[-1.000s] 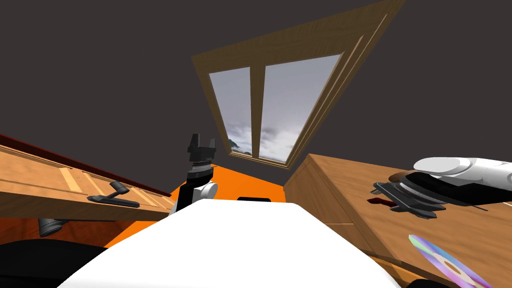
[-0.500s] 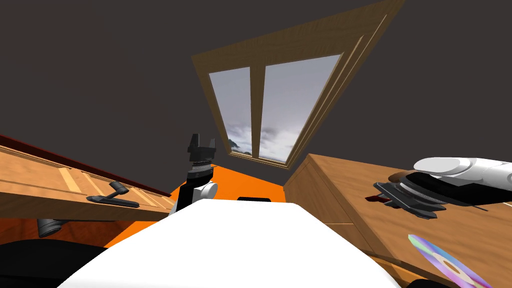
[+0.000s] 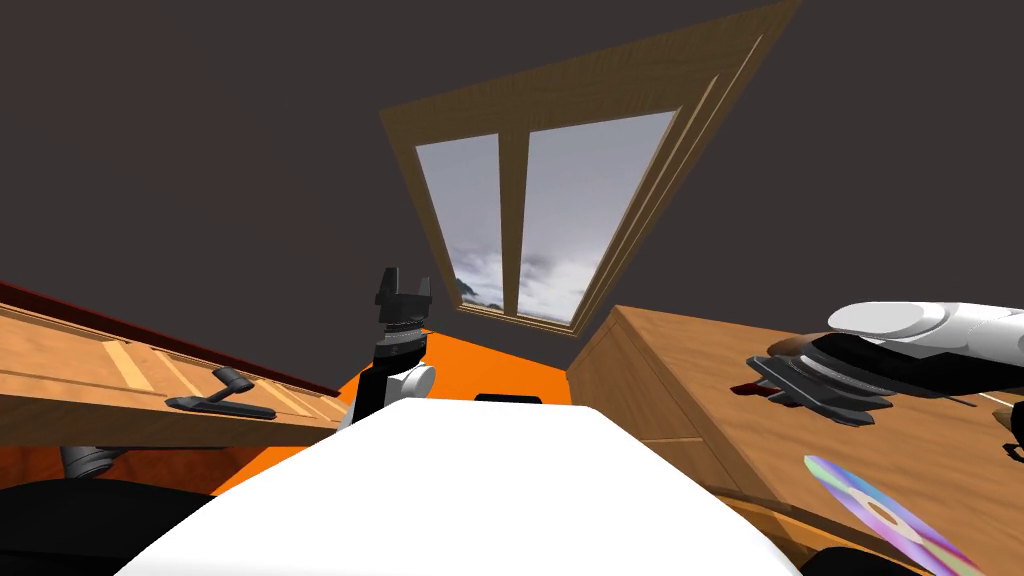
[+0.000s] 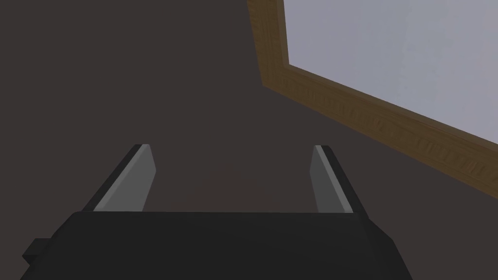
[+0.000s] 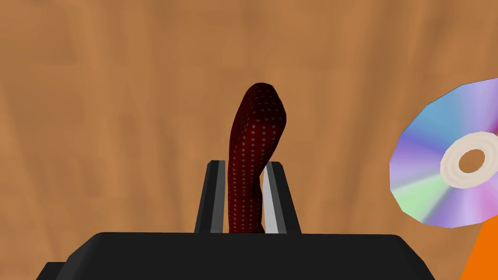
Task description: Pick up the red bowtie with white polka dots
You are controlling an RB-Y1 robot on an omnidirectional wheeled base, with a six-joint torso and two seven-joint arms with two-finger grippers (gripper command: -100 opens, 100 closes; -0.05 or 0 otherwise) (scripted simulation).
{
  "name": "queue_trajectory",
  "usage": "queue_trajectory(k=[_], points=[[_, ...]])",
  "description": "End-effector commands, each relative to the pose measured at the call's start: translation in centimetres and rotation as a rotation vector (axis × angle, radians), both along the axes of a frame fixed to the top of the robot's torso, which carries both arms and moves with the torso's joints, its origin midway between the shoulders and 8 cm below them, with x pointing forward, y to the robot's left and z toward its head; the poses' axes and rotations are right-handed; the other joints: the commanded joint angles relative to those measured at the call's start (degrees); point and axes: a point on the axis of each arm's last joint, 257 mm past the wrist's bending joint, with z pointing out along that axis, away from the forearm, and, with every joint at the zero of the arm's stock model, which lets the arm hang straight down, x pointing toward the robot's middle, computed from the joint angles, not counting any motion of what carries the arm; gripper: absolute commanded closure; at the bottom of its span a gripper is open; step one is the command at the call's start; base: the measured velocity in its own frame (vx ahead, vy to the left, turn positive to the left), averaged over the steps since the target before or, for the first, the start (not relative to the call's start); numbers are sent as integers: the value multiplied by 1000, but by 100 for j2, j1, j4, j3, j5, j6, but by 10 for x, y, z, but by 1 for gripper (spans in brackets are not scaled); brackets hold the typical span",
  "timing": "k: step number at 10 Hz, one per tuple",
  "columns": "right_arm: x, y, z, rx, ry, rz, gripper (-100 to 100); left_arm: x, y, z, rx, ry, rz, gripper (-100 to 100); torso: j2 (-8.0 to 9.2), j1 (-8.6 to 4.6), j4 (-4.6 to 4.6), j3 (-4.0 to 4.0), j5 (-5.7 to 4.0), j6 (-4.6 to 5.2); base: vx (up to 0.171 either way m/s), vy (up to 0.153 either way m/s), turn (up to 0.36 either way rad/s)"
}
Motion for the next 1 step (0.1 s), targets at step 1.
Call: queue_trajectory(k=[1], points=[[0, 0, 0, 0, 0, 0, 0, 0, 0, 0, 0, 0, 0, 0, 0, 0, 0, 0, 0, 0, 0, 0, 0]])
